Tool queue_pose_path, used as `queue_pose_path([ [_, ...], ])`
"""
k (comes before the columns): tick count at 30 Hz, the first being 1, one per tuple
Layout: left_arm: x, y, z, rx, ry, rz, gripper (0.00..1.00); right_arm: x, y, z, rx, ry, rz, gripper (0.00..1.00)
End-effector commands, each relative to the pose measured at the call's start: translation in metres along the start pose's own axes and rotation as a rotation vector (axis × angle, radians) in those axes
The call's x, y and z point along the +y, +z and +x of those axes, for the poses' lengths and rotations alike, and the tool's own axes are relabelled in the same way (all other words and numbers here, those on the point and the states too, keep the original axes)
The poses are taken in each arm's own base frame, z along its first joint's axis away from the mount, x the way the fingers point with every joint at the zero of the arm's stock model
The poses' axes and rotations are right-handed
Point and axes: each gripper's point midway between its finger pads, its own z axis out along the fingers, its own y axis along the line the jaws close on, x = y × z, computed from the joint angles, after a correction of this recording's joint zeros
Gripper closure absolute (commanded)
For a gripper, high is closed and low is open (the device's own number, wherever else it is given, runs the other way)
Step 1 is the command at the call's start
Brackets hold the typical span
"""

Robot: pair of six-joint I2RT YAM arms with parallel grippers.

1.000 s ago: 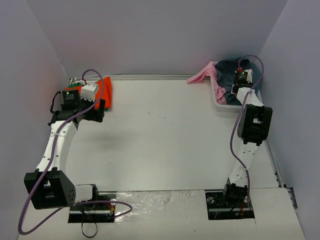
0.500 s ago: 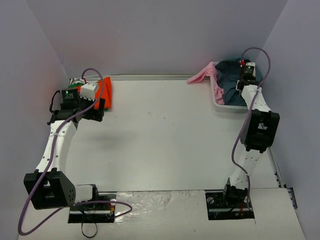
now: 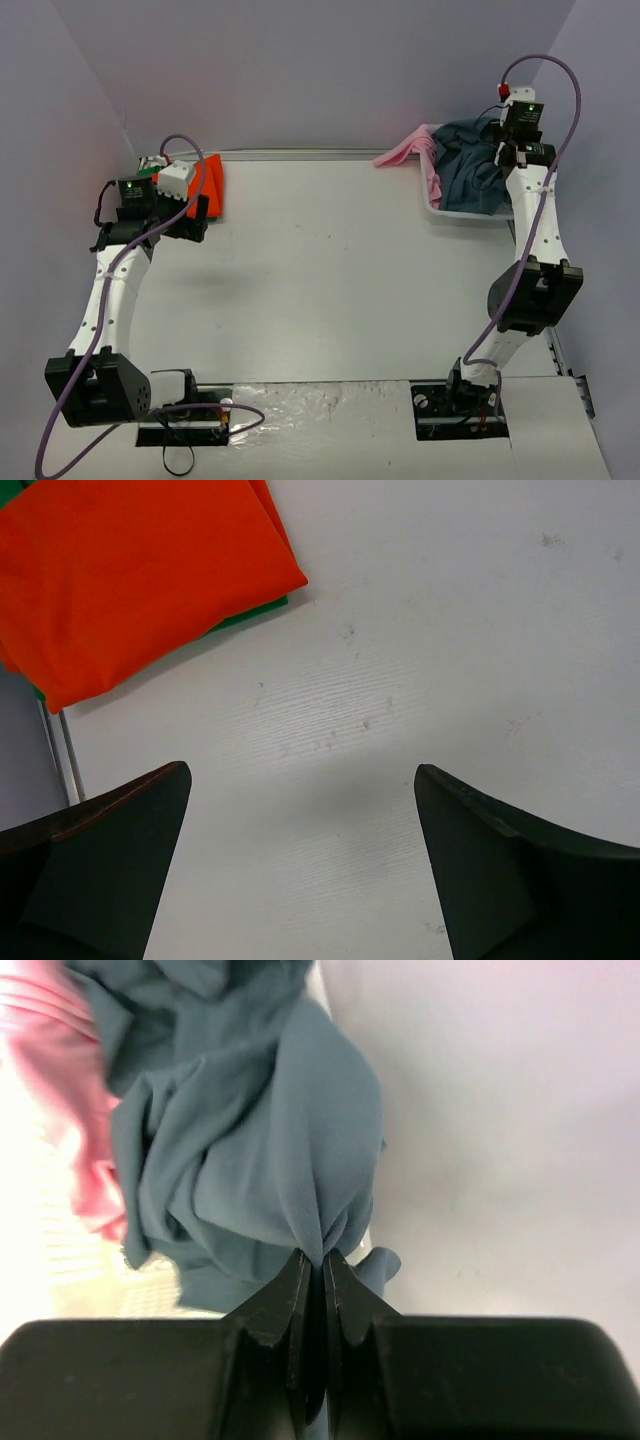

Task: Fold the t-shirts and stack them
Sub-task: Grab crumpled tshirt from bin with the right arm, then move the tshirt to the center of the board

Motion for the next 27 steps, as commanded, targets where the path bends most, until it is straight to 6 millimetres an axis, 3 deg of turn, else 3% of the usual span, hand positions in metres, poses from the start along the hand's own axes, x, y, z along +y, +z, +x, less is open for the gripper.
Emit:
queue_pose_path([
  [1, -0.002, -0.014, -0.016, -0.054, 0.011, 0.0, 0.06, 0.0, -0.061, -0.061, -0.167, 0.024, -0.08, 1.0],
  [8, -0.002, -0.018, -0.014, -0.066, 0.019, -0.008, 0.06, 0.046, -0.127, -0.109, -0.338, -0.023, -0.308, 1.0],
  [14, -0.001, -0.014, -0.011, -0.058, 0.02, -0.01, 0.05, 0.095, -0.211, -0.138, -0.488, -0.002, -0.71, 1.0],
  [20, 0.002, -0.008, -0.009, -0.032, 0.015, -0.011, 0.06, 0.159, -0.287, -0.124, -0.491, -0.027, -1.221, 1.0],
  [22, 0.003, -0.008, -0.01, -0.028, 0.013, -0.011, 0.06, 0.174, -0.301, -0.114, -0.472, -0.051, -1.324, 1.0],
  [24, 0.004, -0.007, -0.011, -0.025, 0.012, -0.013, 0.06, 0.194, -0.312, -0.101, -0.437, -0.076, -1.417, 1.0],
  [27, 0.007, -0.006, -0.009, -0.022, 0.005, -0.017, 0.06, 0.239, -0.325, -0.059, -0.316, -0.154, -1.565, 1.0],
])
